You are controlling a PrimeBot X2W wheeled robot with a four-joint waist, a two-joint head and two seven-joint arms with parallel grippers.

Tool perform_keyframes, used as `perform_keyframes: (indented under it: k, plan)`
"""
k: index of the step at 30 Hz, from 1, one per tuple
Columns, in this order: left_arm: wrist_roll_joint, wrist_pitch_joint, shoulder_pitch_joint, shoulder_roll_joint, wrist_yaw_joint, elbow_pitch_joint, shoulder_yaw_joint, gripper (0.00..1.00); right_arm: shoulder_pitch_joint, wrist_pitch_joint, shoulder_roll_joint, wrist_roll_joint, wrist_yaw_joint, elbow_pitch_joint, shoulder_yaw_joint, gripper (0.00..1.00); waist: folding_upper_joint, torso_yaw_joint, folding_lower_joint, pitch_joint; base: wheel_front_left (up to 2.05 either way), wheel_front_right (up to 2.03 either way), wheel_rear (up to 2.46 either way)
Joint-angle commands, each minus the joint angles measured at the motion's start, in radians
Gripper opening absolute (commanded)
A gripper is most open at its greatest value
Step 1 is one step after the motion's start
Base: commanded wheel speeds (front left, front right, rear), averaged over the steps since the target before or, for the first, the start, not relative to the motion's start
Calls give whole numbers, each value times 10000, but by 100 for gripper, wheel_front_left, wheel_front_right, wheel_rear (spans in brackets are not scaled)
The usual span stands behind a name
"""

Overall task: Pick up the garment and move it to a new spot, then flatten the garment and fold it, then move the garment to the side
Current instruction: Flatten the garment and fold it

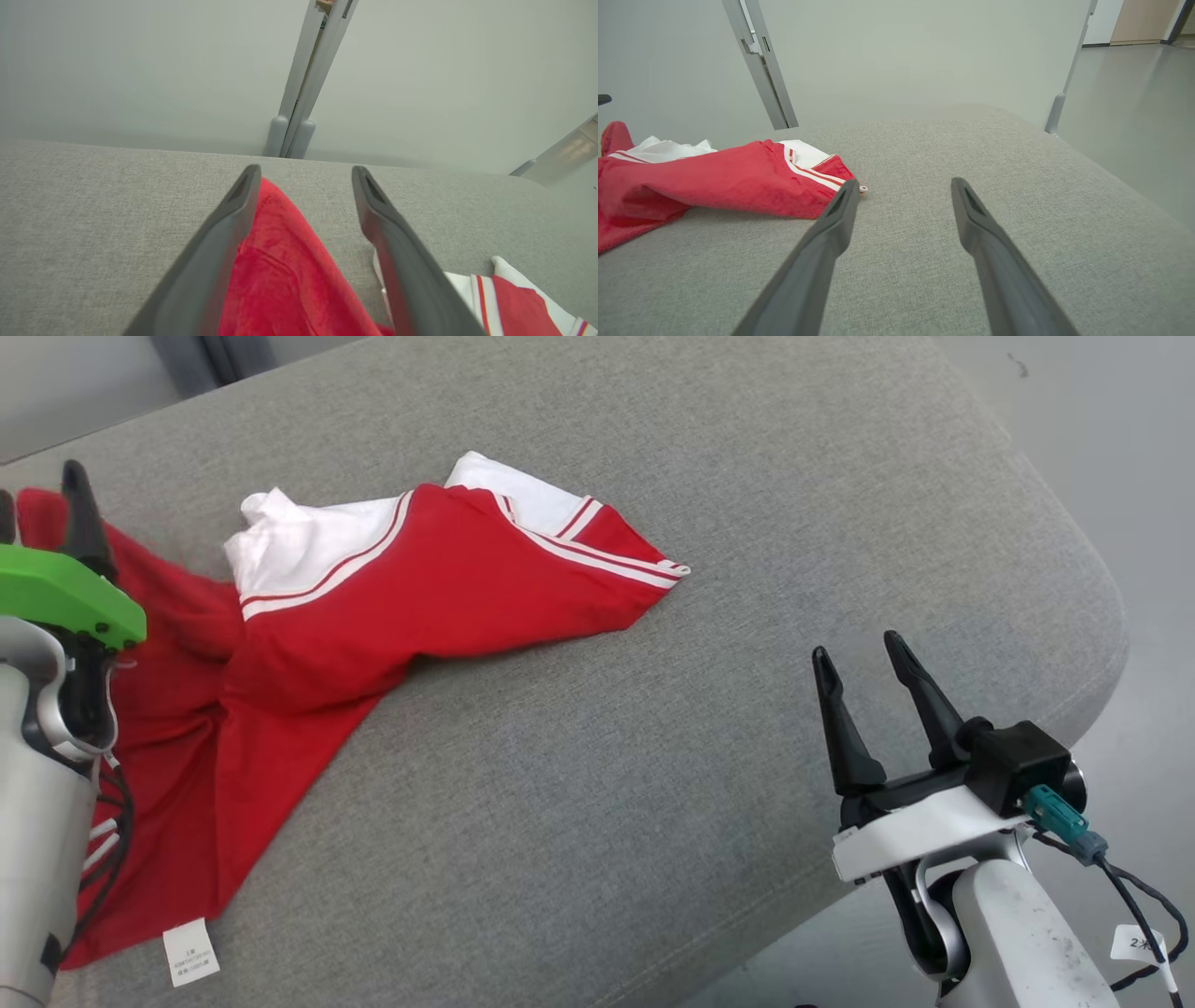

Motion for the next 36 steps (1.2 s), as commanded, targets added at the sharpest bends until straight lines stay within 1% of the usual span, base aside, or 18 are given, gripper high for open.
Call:
perform_keyframes:
  k: [1,3,7,8,10,13,15,18,21,23,26,32,36]
  plan:
    - [170,-109,-87,-29,-111,146,-66,100,122,-2,-3,-71,-13,-1,-30,100,0,17,0,-7,0,0,0]
    - [365,-250,-144,0,-210,416,-237,100,83,-2,-2,-106,-14,3,-5,100,0,176,0,-138,0,0,0]
    - [1010,-540,-376,21,-79,611,-697,100,98,-2,-10,-166,-14,47,71,100,0,512,0,-380,0,0,0]
    - [1120,-611,-433,-42,-91,558,-807,100,98,-2,-10,-182,-14,57,102,100,0,586,0,-419,0,0,0]
    - [1269,-564,-456,-341,-322,417,-1055,100,104,-2,-11,-228,-14,81,147,100,0,748,0,-508,0,0,0]
    - [1369,-72,-561,-679,-740,143,-1530,100,76,-2,-11,-263,-14,131,210,100,0,881,0,-585,0,0,0]
    - [1415,312,-658,-890,-899,12,-1806,100,30,-2,-13,-275,-14,141,263,100,0,898,0,-591,0,0,0]
    - [1536,1016,-741,-1065,-975,13,-2210,100,-91,-2,-14,-218,-14,123,381,100,0,813,0,-495,0,0,0]
    - [1665,1764,-905,-956,-1022,230,-2540,100,-152,-2,-11,-125,-14,55,532,100,0,597,0,-283,0,0,0]
    - [1757,2058,-1022,-883,-1018,344,-2685,100,-177,-2,-11,-69,-14,23,555,100,0,452,0,-126,0,0,0]
    - [1687,2479,-1140,-866,-1136,584,-2788,100,-53,-2,-8,3,-14,10,515,100,0,286,0,104,0,0,0]
    - [1826,2756,-1271,-795,-1078,945,-2941,100,-36,-2,-8,95,-14,2,562,100,0,189,0,259,0,0,0]
    - [1762,2995,-1228,-857,-1235,1130,-3076,100,-187,-2,-7,152,-14,-8,573,100,0,220,0,275,0,0,0]
